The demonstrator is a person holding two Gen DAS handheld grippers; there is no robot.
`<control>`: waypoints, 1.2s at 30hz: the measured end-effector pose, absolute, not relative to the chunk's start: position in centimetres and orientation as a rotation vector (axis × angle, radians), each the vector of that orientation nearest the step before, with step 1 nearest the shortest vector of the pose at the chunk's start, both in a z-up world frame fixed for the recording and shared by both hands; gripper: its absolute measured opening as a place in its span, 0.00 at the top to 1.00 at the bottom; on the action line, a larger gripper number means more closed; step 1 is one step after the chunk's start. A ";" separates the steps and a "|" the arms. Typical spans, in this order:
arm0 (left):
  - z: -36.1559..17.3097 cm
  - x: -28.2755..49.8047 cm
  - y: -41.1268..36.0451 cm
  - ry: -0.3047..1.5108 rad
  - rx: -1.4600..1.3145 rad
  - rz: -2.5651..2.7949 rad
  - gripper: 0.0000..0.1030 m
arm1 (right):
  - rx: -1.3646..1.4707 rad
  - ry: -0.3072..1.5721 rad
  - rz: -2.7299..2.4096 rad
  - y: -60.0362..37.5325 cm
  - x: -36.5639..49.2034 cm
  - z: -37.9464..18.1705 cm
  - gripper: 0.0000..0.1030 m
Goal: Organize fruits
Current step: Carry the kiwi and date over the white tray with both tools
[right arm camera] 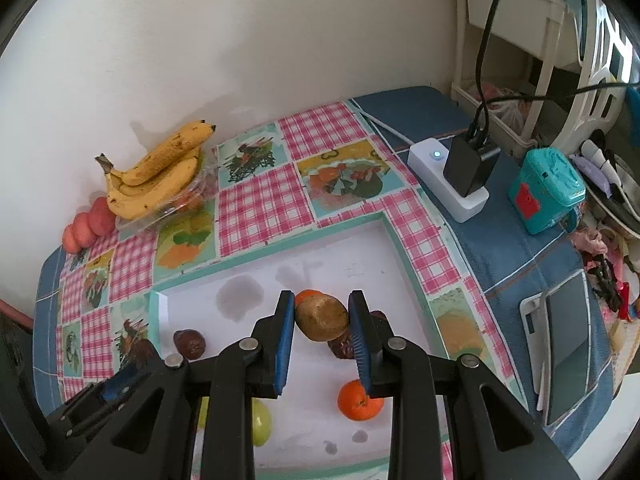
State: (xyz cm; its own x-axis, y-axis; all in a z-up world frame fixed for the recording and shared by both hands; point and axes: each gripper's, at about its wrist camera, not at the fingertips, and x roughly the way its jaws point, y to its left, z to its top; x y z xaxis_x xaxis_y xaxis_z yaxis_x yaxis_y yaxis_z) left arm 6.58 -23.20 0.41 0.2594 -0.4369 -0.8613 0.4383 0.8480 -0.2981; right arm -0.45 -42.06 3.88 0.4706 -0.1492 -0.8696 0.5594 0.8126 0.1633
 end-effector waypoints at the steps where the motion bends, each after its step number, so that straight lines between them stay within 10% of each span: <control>1: 0.3 6.6 -23.4 1.167 0.001 -0.597 0.67 | 0.466 0.997 -0.454 -42.2 -0.3 3.5 0.72; 36: -5.0 8.0 -28.4 1.224 0.106 -0.655 0.67 | 0.436 1.078 -0.480 -45.8 2.6 -4.4 0.72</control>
